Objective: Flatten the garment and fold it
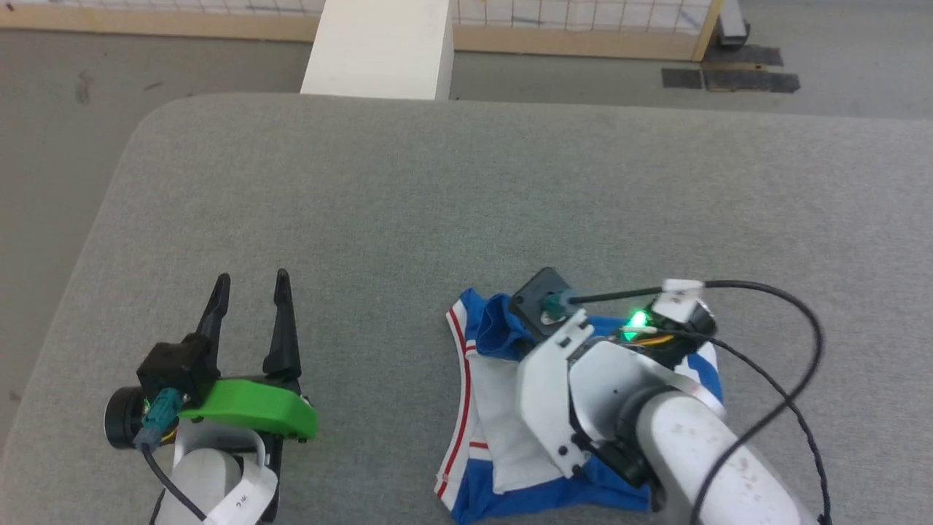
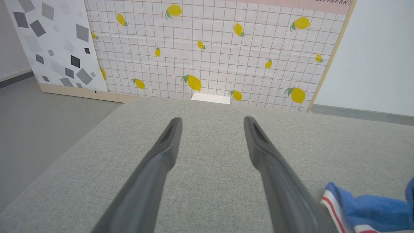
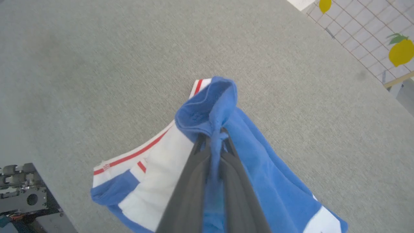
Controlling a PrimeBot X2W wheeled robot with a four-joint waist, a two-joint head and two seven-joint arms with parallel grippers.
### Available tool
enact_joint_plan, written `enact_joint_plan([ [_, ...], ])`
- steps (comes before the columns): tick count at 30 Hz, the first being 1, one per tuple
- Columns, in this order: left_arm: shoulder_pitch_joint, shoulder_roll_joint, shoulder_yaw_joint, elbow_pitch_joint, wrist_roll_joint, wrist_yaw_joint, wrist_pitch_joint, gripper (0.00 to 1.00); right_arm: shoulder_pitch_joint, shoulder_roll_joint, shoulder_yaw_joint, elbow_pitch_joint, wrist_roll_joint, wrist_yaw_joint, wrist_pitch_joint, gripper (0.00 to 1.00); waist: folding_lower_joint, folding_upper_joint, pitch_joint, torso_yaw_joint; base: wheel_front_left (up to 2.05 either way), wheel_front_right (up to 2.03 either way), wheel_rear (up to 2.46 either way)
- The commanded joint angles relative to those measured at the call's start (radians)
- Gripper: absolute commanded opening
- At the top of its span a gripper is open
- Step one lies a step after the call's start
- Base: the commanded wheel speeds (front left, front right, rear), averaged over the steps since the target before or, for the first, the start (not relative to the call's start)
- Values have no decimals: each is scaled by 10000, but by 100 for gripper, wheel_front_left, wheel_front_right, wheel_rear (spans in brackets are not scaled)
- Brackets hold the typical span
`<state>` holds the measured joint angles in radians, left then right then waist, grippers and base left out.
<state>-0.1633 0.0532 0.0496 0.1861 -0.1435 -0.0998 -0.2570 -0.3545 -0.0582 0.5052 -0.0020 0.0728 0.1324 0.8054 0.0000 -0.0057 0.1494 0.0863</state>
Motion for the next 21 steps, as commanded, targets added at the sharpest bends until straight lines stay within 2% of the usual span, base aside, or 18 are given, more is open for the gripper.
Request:
enact_joint_plan([
  [1, -227, -28, -12, -27, 8, 4, -47, 100, -289, 41, 136, 434, -71, -17, -226, 0, 0, 57, 278, 210, 0, 0, 0],
  [11, -593, -29, -259, -70, -99, 130, -47, 100, -1458, 77, 1396, 3615, 565, -17, -1254, 0, 0, 57, 788, 469, 0, 0, 0],
  [18, -610, -29, -360, -10, -147, 197, -47, 100, -1671, 78, 2012, 4770, 1299, -17, -1105, 0, 0, 57, 766, 475, 0, 0, 0],
  [19, -583, -29, -351, 9, -144, 201, -47, 100, -1674, 78, 2112, 4828, 1431, -17, -1075, 33, 0, 57, 717, 449, 0, 0, 0],
  [20, -553, -29, -338, 26, -136, 203, -47, 100, -1672, 78, 2168, 4837, 1546, -17, -1091, 73, 0, 57, 666, 422, 0, 0, 0],
  [21, -510, -29, -320, 48, -126, 205, -47, 100, -1655, 78, 2167, 4814, 1702, -17, -1139, 100, 0, 57, 593, 387, 0, 0, 0],
])
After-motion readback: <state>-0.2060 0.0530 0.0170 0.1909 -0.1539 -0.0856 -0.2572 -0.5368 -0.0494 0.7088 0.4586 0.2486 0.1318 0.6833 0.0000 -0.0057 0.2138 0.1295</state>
